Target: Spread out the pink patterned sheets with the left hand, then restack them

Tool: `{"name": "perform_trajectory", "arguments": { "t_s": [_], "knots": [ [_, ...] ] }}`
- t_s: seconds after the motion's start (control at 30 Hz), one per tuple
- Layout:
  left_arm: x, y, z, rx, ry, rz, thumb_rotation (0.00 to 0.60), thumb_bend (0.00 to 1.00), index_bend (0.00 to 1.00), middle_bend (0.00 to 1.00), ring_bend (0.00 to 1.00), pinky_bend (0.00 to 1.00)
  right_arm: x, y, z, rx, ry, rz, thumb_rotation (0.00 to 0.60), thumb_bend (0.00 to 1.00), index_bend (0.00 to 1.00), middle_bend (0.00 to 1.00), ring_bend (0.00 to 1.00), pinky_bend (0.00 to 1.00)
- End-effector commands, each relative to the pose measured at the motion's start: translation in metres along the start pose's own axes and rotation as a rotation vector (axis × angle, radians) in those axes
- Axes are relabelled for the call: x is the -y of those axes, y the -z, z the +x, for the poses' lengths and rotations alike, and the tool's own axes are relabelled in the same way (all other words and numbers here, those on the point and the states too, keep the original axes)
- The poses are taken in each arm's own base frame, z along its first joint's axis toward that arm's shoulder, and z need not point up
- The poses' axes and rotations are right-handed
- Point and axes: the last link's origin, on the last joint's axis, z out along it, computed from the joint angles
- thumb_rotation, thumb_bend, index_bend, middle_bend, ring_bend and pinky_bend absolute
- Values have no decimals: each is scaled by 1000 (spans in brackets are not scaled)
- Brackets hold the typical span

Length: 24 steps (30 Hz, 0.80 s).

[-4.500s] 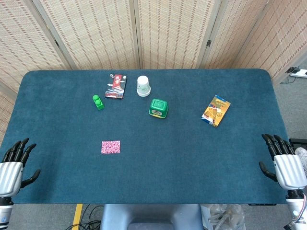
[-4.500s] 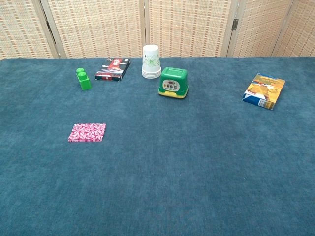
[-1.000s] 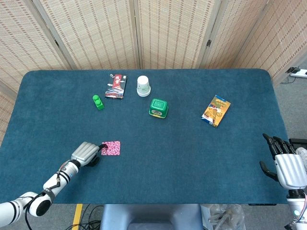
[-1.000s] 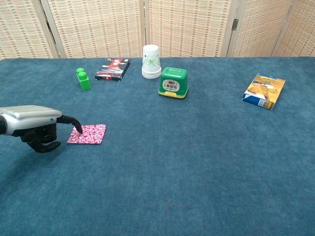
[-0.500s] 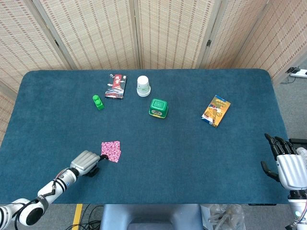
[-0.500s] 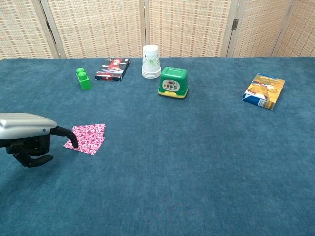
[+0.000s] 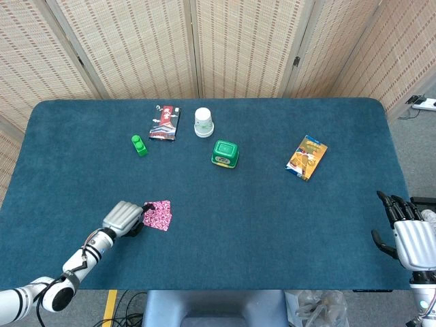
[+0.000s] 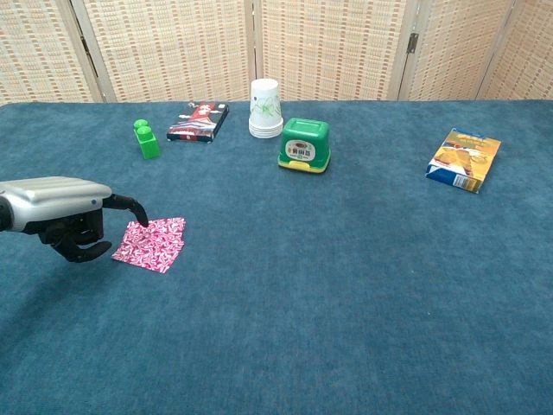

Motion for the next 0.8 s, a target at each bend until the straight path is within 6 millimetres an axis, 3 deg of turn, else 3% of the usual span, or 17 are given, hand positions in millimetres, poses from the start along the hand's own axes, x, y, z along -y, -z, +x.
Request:
{"name": "perform_trajectory", "arguments": {
  "t_s": [0.03, 0.5, 0.8],
  "knots": [
    [-1, -6, -1, 3, 4, 5, 600, 563, 242, 969, 927, 1000, -1, 0, 0, 1, -1, -3, 600, 383, 43, 208, 131, 194],
    [3, -2, -8, 81, 17, 23, 600, 563, 242, 969, 927, 1000, -1, -1, -1, 1, -6, -5, 600, 383, 46, 209, 131, 194],
    [-6, 19, -11, 105, -7, -18, 600, 563, 258, 969, 927, 1000, -2, 0, -1, -3, -10, -2, 600, 384, 51, 211, 131, 194]
  ]
}}
